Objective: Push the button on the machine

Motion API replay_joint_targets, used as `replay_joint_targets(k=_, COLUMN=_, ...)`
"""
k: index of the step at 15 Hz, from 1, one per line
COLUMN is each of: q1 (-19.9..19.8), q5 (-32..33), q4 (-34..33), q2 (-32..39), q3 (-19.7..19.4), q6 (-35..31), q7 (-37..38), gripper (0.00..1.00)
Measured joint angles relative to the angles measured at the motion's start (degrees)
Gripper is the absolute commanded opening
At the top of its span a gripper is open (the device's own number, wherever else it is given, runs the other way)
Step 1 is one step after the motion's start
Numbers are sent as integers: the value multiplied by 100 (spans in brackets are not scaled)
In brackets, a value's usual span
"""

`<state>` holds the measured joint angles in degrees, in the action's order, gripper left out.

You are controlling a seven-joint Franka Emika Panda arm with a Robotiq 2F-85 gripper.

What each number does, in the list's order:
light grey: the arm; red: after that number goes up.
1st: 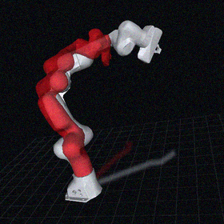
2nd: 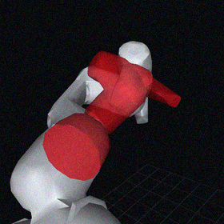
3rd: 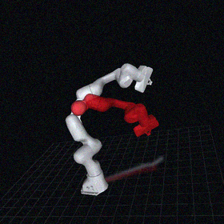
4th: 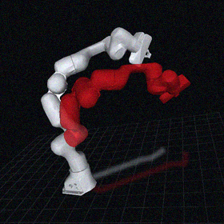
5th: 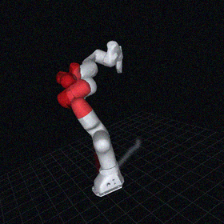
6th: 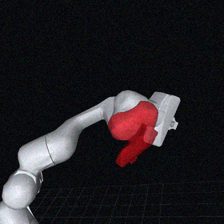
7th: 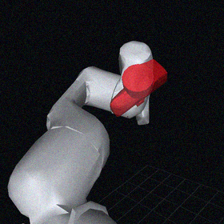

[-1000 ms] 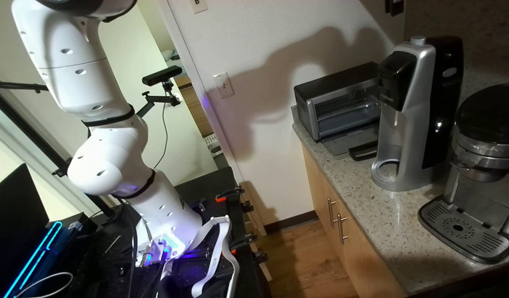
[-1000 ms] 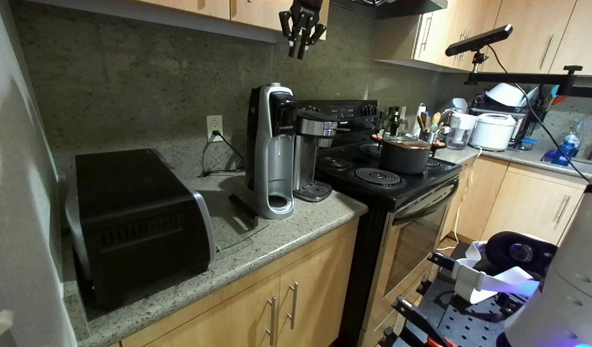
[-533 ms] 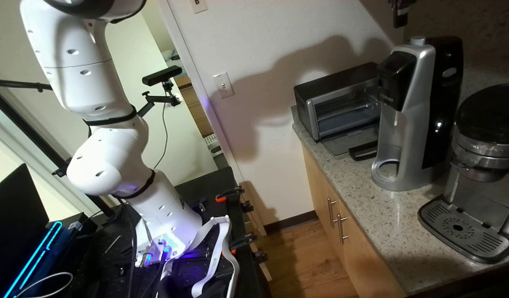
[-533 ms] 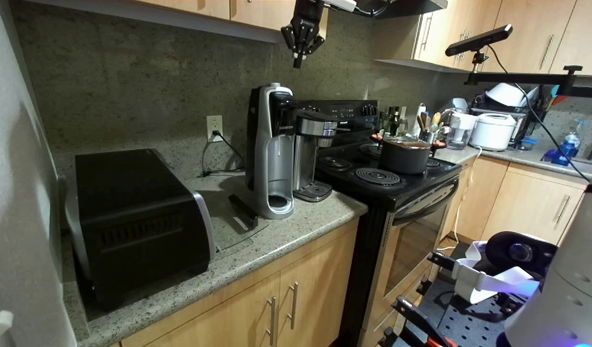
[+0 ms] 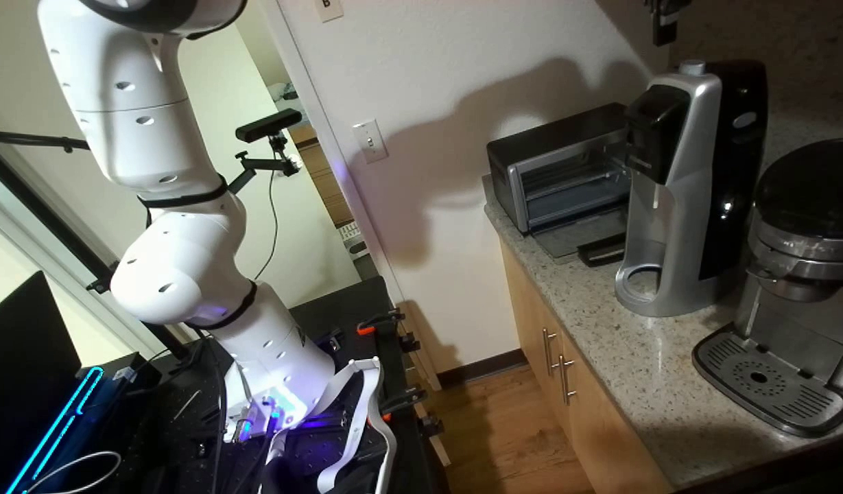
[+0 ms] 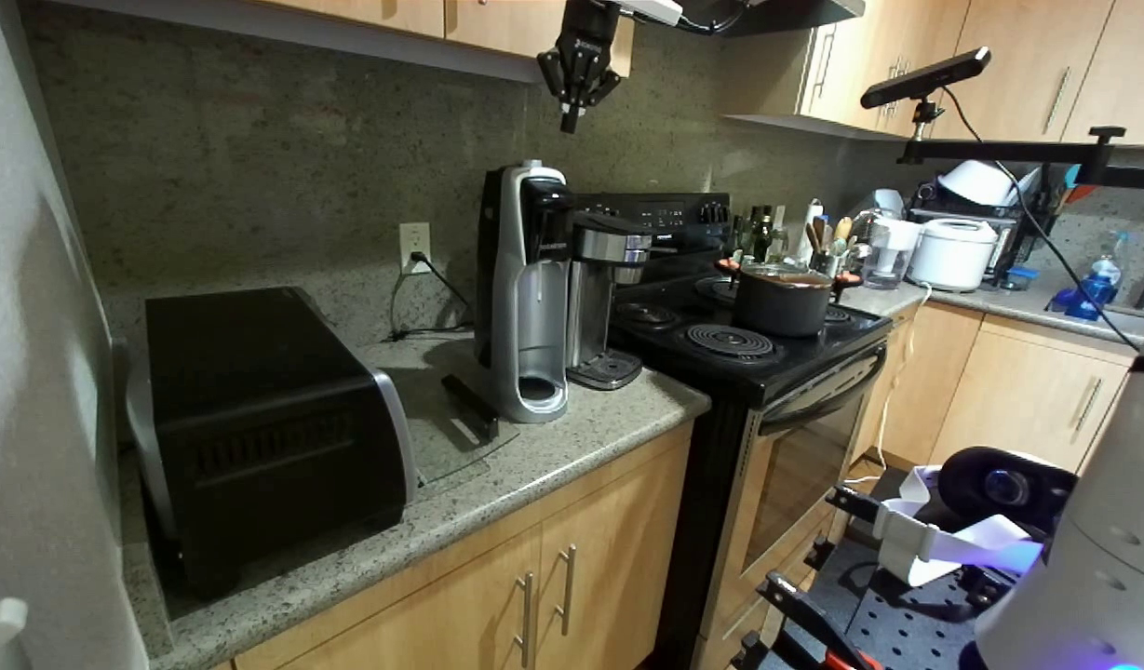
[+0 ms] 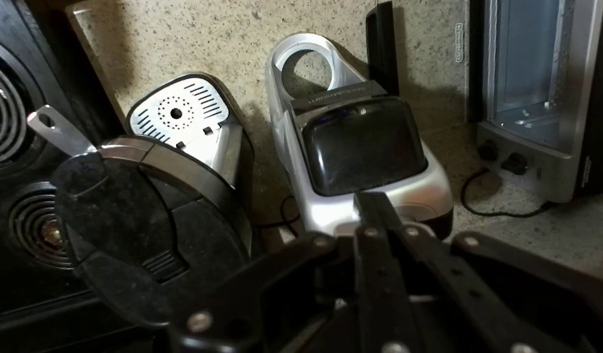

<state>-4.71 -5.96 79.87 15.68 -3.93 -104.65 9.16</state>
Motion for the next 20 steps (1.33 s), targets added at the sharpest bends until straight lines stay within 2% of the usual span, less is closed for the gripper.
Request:
replay_joint_targets(k=8, q1=0, q5=-284, q4=-489, q2=173, q3=41, q6=-20, q7=0, gripper=0)
replay_joint_targets(k=20, q1=-15, q5=-429, q4=-529, q2=205, q3=35, q6=-23, q7=0, gripper=0)
